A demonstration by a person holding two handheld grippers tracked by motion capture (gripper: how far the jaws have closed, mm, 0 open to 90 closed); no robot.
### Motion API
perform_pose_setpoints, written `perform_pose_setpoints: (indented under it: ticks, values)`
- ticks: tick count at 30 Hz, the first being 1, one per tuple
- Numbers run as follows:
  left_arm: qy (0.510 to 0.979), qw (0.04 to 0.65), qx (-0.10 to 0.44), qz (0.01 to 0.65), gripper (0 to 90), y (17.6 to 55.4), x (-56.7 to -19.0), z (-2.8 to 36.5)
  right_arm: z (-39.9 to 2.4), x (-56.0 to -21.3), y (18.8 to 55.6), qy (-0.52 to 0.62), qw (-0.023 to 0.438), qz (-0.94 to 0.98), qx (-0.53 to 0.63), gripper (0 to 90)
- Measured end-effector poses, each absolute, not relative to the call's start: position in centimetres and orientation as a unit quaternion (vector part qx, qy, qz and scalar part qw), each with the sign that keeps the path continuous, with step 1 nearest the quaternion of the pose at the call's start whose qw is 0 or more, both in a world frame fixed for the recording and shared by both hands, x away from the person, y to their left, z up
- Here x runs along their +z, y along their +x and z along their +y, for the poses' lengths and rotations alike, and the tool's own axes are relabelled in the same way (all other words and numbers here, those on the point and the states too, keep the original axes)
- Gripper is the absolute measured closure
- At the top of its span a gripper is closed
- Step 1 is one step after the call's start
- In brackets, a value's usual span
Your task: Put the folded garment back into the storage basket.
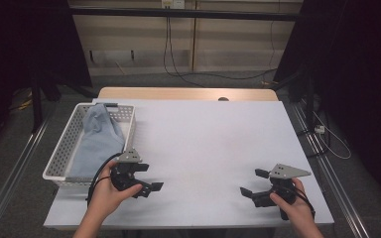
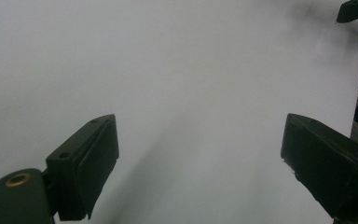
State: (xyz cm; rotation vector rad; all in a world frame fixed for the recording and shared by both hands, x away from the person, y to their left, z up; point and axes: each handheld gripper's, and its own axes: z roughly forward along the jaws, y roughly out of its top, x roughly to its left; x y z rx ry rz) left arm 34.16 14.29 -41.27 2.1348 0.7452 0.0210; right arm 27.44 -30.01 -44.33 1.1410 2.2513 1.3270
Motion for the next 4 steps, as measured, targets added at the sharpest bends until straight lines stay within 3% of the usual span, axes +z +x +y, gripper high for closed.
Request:
perform_pose_setpoints:
  ticks: [4]
  values:
    - [0.855, 0.425, 0.009, 0.296, 11.2, 34.2, -41.3, 14.19, -30.0, -44.32, 27.45, 0.395, 0.148, 0.781, 0.46, 8.6]
